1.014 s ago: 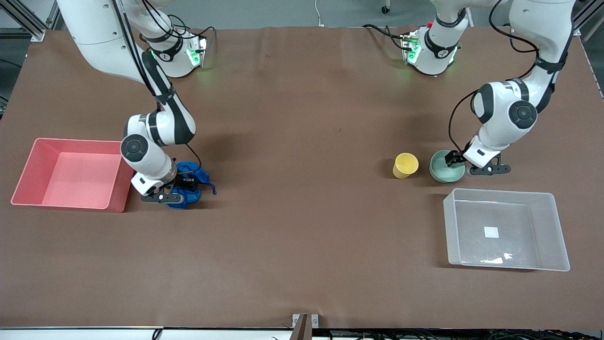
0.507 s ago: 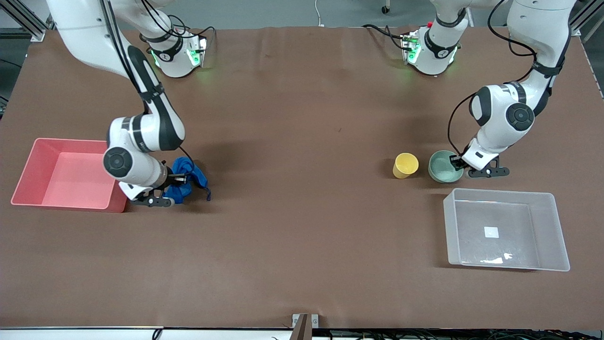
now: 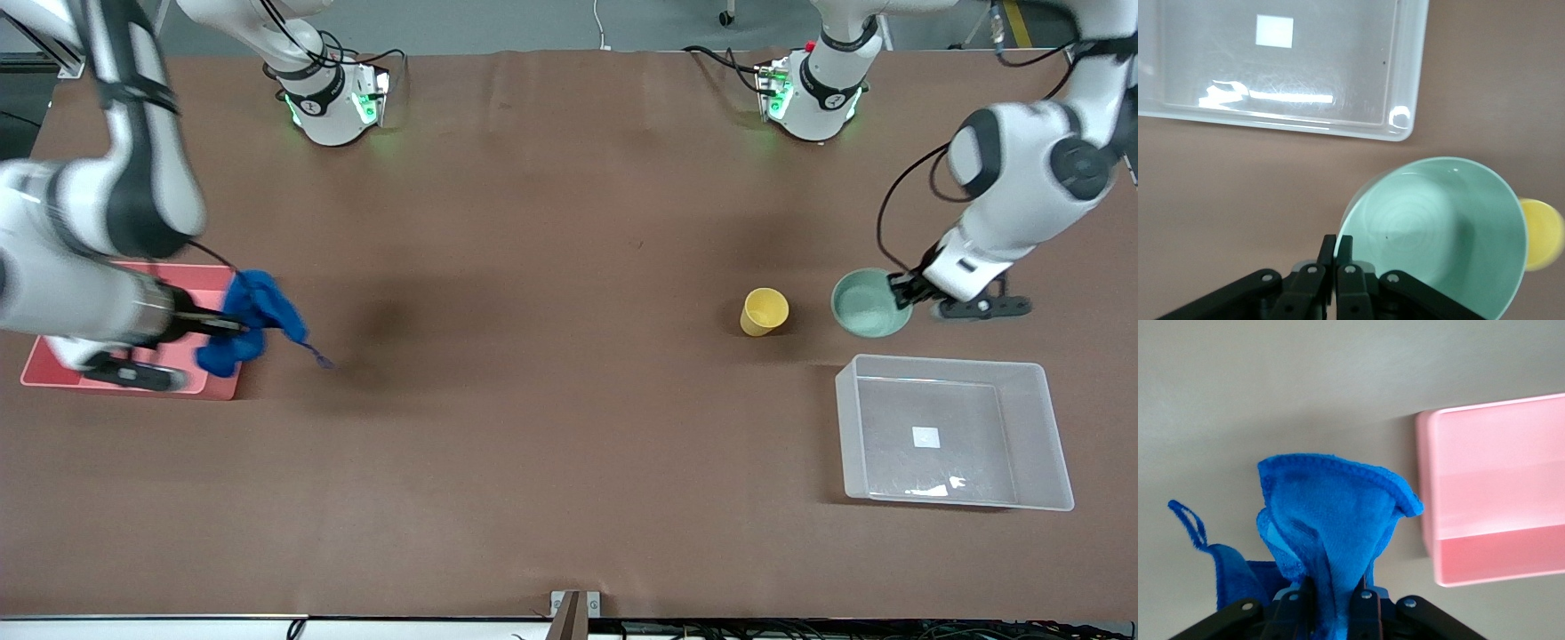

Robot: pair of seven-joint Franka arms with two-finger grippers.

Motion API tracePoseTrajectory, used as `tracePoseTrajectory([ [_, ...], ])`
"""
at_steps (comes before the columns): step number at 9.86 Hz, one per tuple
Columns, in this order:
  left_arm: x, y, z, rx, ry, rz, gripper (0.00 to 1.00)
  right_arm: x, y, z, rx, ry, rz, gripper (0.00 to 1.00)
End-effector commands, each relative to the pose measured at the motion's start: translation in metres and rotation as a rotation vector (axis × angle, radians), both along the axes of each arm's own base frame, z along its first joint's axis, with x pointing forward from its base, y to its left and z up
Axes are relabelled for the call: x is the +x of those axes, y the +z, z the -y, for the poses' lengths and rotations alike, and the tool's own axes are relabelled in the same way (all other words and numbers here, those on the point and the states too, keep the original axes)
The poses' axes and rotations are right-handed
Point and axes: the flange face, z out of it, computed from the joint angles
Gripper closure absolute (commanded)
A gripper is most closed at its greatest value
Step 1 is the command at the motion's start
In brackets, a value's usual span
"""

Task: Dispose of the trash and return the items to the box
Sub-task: 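Carry the cloth into the pink bin while the left gripper carries the bowl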

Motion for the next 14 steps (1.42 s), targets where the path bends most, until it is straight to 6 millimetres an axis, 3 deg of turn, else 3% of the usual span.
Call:
tracePoseTrajectory([
  [1, 0.042, 0.005, -0.005, 0.007, 0.003, -0.036, 1.0, -0.02, 0.002, 0.077, 0.011, 0.041, -0.032, 0.99],
  [3, 0.098, -0.01, -0.009, 0.032, -0.028, -0.027, 1.0, -0.041, -0.025, 0.167, 0.052, 0.128, -0.039, 0.99],
  [4, 0.121, -0.019, -0.021, 0.042, -0.019, -0.019, 1.0, -0.051, -0.061, 0.207, 0.063, 0.175, -0.015, 0.99],
  [6, 0.149, -0.042, -0.058, -0.043, -0.017, -0.005, 1.0, -0.061, -0.124, 0.258, 0.06, 0.248, 0.027, 0.99],
  [8, 0.163, -0.072, -0.068, -0.058, -0.018, -0.024, 1.0, -0.062, -0.164, 0.273, 0.064, 0.278, 0.024, 0.99],
  [10, 0.171, -0.111, -0.072, -0.043, -0.041, -0.041, 1.0, -0.06, -0.188, 0.265, 0.086, 0.28, 0.002, 0.98],
  [11, 0.176, -0.124, -0.074, -0.034, -0.042, -0.039, 1.0, -0.056, -0.202, 0.256, 0.099, 0.286, -0.003, 0.89],
  [12, 0.177, -0.136, -0.077, -0.019, -0.048, -0.037, 1.0, -0.054, -0.202, 0.254, 0.098, 0.294, -0.002, 0.26],
  [13, 0.175, -0.145, -0.081, -0.016, -0.064, -0.029, 0.99, -0.053, -0.202, 0.252, 0.099, 0.297, -0.004, 0.0],
  [14, 0.172, -0.161, -0.083, -0.015, -0.076, -0.048, 0.99, -0.051, -0.199, 0.25, 0.101, 0.294, -0.004, 0.0],
])
